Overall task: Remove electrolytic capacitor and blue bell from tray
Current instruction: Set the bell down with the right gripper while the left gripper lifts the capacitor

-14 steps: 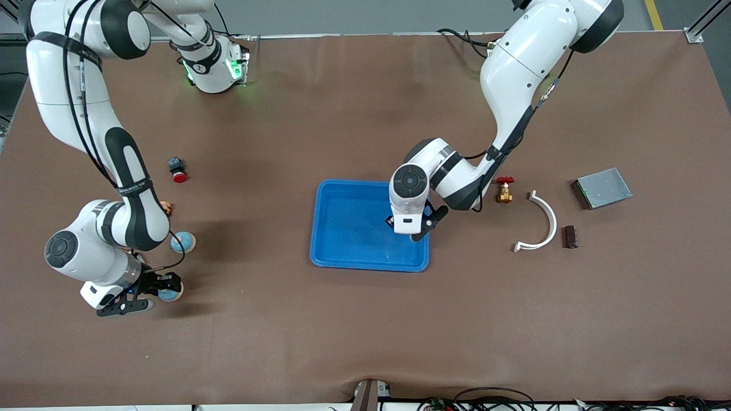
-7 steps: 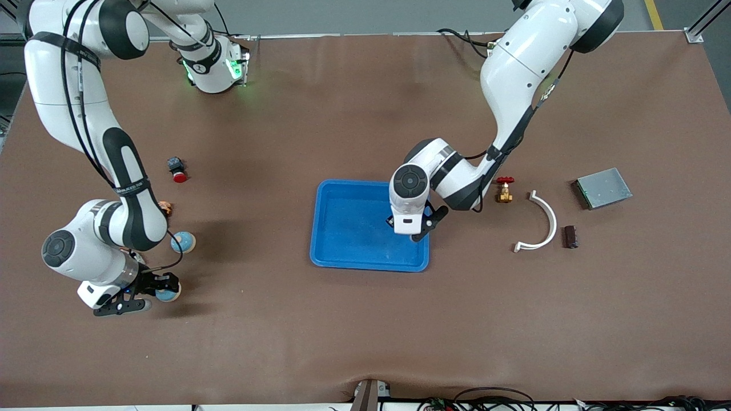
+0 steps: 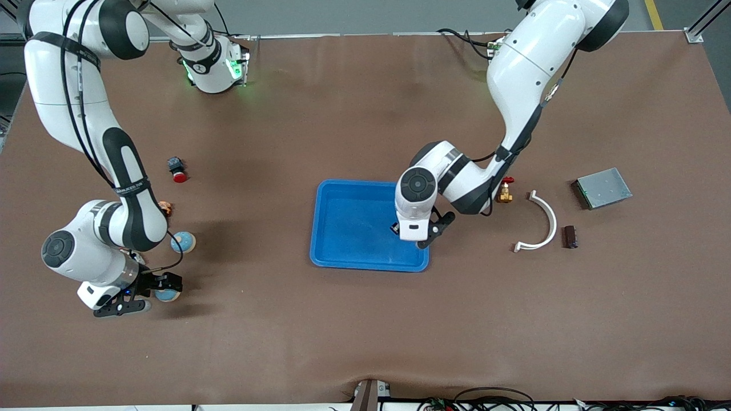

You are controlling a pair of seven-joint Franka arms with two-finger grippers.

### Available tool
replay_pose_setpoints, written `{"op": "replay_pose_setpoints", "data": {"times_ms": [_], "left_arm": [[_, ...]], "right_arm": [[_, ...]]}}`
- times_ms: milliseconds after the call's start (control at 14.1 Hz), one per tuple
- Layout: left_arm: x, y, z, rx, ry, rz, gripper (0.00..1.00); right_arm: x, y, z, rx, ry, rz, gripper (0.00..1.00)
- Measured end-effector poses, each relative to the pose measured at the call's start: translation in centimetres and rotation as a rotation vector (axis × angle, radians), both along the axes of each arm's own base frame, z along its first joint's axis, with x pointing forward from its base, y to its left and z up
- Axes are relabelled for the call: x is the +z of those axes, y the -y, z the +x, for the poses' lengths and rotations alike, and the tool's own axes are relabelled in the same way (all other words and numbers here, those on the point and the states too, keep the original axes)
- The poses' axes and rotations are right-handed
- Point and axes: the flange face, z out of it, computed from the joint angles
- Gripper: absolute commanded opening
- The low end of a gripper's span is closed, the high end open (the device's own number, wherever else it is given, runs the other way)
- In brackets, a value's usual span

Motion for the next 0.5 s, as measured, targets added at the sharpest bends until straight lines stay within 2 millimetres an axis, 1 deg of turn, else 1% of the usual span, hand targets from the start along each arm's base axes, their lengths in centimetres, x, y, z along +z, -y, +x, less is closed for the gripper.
{"op": "replay_pose_setpoints", "data": {"times_ms": [142,284,427,498], "left_arm": [[1.5,-0.9,1.0,-0.029,0.017,-0.009,0.04],[3.1,-2.3,1.9,-0.083,0.02,-0.005,0.04],[4.8,-4.1,2.5,-0.199,-0.011,0.019,0.04],[5.7,-5.5,3.1,-0.25,-0.022,0.024,0.04]], "right_arm": [[1.2,-0.2,0.5,0.007,-0.012,0.007,1.0],[2.8,-0.5,1.0,0.013,-0.014,0.014,1.0],[4.8,-1.2,1.3,0.014,-0.042,0.027,1.0],[6.1,-1.6,1.4,-0.004,-0.067,0.036,1.0]]}}
